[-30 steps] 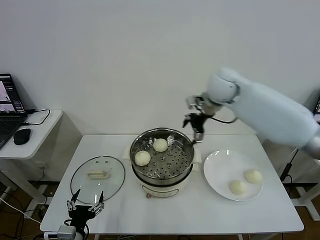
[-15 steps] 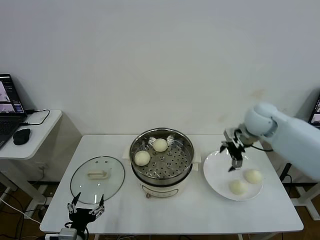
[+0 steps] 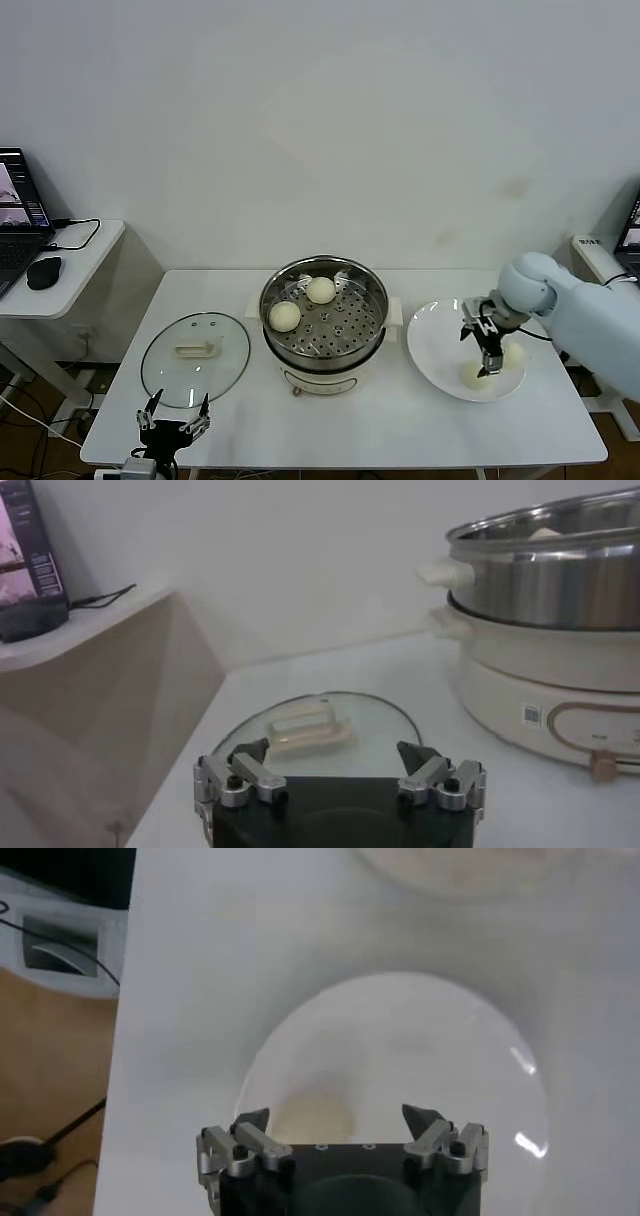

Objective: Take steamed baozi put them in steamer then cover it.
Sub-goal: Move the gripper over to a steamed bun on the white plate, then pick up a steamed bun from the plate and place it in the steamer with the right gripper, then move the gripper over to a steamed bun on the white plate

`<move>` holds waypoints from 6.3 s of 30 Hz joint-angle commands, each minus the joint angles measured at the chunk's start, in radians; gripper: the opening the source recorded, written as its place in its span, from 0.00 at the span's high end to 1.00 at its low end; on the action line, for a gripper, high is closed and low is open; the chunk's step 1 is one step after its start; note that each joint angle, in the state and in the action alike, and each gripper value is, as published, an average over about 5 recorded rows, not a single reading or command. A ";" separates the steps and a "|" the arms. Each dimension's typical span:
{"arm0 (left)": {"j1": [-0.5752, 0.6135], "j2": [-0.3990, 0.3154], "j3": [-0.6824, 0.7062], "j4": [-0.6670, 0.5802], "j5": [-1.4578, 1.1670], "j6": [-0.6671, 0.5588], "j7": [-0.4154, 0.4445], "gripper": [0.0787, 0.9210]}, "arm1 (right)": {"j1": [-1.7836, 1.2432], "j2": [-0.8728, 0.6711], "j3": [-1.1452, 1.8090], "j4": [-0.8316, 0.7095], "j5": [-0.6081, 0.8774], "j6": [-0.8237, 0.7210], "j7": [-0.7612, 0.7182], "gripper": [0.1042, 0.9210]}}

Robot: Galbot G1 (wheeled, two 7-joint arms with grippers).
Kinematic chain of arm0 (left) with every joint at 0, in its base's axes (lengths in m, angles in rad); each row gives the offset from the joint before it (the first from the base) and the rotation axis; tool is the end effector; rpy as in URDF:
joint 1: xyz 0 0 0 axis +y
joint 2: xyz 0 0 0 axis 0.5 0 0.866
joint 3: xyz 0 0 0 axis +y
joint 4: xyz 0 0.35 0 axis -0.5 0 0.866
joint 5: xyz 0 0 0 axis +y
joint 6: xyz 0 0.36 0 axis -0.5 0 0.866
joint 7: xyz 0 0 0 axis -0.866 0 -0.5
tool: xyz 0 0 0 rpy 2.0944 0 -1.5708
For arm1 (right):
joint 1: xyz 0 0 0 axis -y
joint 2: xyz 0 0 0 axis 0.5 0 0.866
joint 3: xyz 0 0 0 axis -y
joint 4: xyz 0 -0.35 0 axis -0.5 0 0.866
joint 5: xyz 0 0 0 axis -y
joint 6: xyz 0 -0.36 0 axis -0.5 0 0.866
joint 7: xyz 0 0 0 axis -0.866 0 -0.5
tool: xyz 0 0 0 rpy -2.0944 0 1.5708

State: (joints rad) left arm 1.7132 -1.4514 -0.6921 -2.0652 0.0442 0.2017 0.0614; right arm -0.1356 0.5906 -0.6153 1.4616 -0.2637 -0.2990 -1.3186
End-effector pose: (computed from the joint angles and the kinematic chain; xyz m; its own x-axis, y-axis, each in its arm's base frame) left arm 0.1396 0.0741 -0.3279 -0.9320 -0.0740 0.3550 0.0053 0.9761 0.2172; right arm 0.4765 -0.1423 -0.1797 -0.0673 -0.0269 0.9974 -0.9900 -0.1227 -0.0701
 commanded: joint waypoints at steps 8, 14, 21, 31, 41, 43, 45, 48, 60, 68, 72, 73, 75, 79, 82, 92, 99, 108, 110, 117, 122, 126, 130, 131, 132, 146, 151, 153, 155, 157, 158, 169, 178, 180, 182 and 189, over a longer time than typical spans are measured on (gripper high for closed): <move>0.003 0.000 -0.001 0.015 0.005 0.000 0.000 0.12 | -0.078 0.027 0.051 -0.091 -0.054 0.019 0.012 0.12; -0.003 -0.004 0.004 0.031 0.019 -0.002 -0.002 0.12 | -0.090 0.040 0.062 -0.119 -0.059 0.022 0.025 0.12; -0.008 -0.003 0.005 0.038 0.020 -0.002 -0.001 0.12 | -0.102 0.057 0.070 -0.147 -0.073 0.029 0.030 0.12; -0.013 -0.005 0.007 0.047 0.022 -0.002 0.000 0.12 | -0.109 0.084 0.075 -0.185 -0.089 0.036 0.037 0.12; -0.019 -0.006 0.008 0.051 0.023 -0.001 0.000 0.12 | -0.116 0.079 0.078 -0.184 -0.089 0.036 0.035 0.22; -0.020 -0.006 0.009 0.051 0.023 -0.001 0.000 0.12 | -0.116 0.078 0.080 -0.184 -0.087 0.036 0.035 0.27; -0.020 -0.006 0.009 0.052 0.023 -0.001 -0.001 0.12 | -0.115 0.076 0.082 -0.183 -0.085 0.035 0.037 0.29; -0.020 -0.007 0.009 0.053 0.023 -0.002 -0.001 0.12 | -0.111 0.070 0.085 -0.181 -0.079 0.034 0.037 0.31; -0.029 -0.009 0.018 0.054 0.022 -0.003 -0.002 0.12 | 0.020 0.056 0.104 -0.165 0.015 0.021 0.010 0.33; -0.029 -0.005 0.020 0.049 0.018 -0.004 -0.003 0.12 | 0.186 0.101 0.087 -0.167 0.107 0.007 -0.014 0.33; -0.028 -0.005 0.017 0.042 0.013 -0.004 -0.003 0.12 | 0.291 0.154 0.074 -0.185 0.159 0.002 -0.029 0.33; -0.027 -0.005 0.016 0.040 0.011 -0.005 -0.004 0.12 | 0.315 0.169 0.068 -0.191 0.174 0.000 -0.032 0.33; -0.025 -0.004 0.013 0.037 0.008 -0.005 -0.005 0.12 | 0.354 0.195 0.056 -0.198 0.198 -0.003 -0.038 0.33; -0.023 -0.002 0.008 0.032 0.003 -0.005 -0.006 0.12 | 0.416 0.243 0.035 -0.204 0.248 -0.009 -0.047 0.33; -0.026 0.000 0.004 0.028 -0.001 -0.005 -0.005 0.12 | 0.456 0.283 0.016 -0.225 0.287 0.001 -0.063 0.33; -0.029 -0.002 -0.009 0.030 -0.008 -0.005 -0.006 0.12 | 0.519 0.503 -0.034 -0.504 0.432 0.463 -0.161 0.33; -0.034 -0.005 -0.019 0.034 -0.009 -0.004 -0.006 0.12 | 0.511 0.559 -0.096 -0.406 0.405 0.571 -0.175 0.33; -0.033 -0.011 -0.019 0.038 -0.009 -0.006 -0.008 0.12 | 0.507 0.583 -0.188 -0.285 0.308 0.711 -0.173 0.33; -0.033 -0.012 -0.019 0.037 -0.010 -0.006 -0.009 0.12 | 0.504 0.581 -0.212 -0.256 0.287 0.728 -0.168 0.33; -0.030 -0.012 -0.021 0.027 -0.012 -0.006 -0.009 0.12 | 0.492 0.607 -0.264 -0.186 0.095 0.842 -0.118 0.33; -0.031 -0.016 -0.022 0.020 -0.013 -0.006 -0.009 0.12 | 0.476 0.629 -0.303 -0.158 0.017 0.905 -0.074 0.33; -0.029 -0.017 -0.026 0.011 -0.017 -0.006 -0.010 0.12 | 0.465 0.654 -0.316 -0.142 -0.033 0.926 -0.062 0.33; -0.022 -0.018 -0.029 0.005 -0.025 -0.007 -0.012 0.12 | 0.461 0.662 -0.339 -0.110 -0.060 0.935 -0.057 0.32; -0.022 -0.019 -0.029 0.005 -0.025 -0.007 -0.013 0.12 | 0.458 0.664 -0.346 -0.105 -0.061 0.932 -0.056 0.32; -0.021 -0.020 -0.029 0.005 -0.026 -0.007 -0.013 0.12 | 0.455 0.666 -0.352 -0.104 -0.062 0.930 -0.054 0.32; -0.028 -0.021 -0.023 0.008 -0.029 -0.007 -0.013 0.12 | 0.415 0.684 -0.396 -0.122 -0.071 0.903 -0.029 0.32; -0.030 -0.024 -0.022 0.009 -0.030 -0.007 -0.013 0.12 | 0.413 0.695 -0.396 -0.133 -0.070 0.902 -0.027 0.32; -0.030 -0.024 -0.023 0.011 -0.030 -0.007 -0.014 0.12 | 0.412 0.696 -0.397 -0.131 -0.067 0.899 -0.026 0.32; -0.031 -0.024 -0.023 0.012 -0.030 -0.007 -0.014 0.12 | 0.413 0.695 -0.399 -0.128 -0.061 0.892 -0.019 0.32; -0.033 -0.024 -0.023 0.014 -0.030 -0.007 -0.014 0.12 | 0.419 0.692 -0.400 -0.125 -0.042 0.873 -0.009 0.29; -0.035 -0.025 -0.024 0.015 -0.030 -0.007 -0.014 0.12 | 0.424 0.691 -0.399 -0.124 -0.030 0.863 -0.005 0.27; -0.043 -0.028 -0.015 0.016 -0.028 -0.005 -0.011 0.12 | 0.509 0.559 -0.223 -0.081 0.070 0.729 -0.021 0.12; -0.041 -0.011 -0.013 0.005 -0.030 -0.002 -0.004 0.12 | 0.543 0.253 -0.116 -0.056 0.226 0.308 -0.010 0.12; -0.041 -0.007 -0.011 0.003 -0.030 -0.002 -0.001 0.12 | 0.528 0.199 -0.102 -0.060 0.231 0.201 -0.019 0.12; -0.039 -0.004 -0.009 -0.002 -0.031 -0.002 0.000 0.12 | 0.501 0.137 -0.079 -0.063 0.229 0.108 -0.026 0.12; -0.038 0.001 0.002 -0.014 -0.037 0.006 0.007 0.12 | 0.359 -0.065 0.022 -0.057 0.195 -0.003 -0.034 0.12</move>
State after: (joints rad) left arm 1.6756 -1.4517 -0.6940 -2.0761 0.0082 0.2042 0.0664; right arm 0.3217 0.7815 -0.7081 1.3963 -0.0894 -0.0465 -1.3481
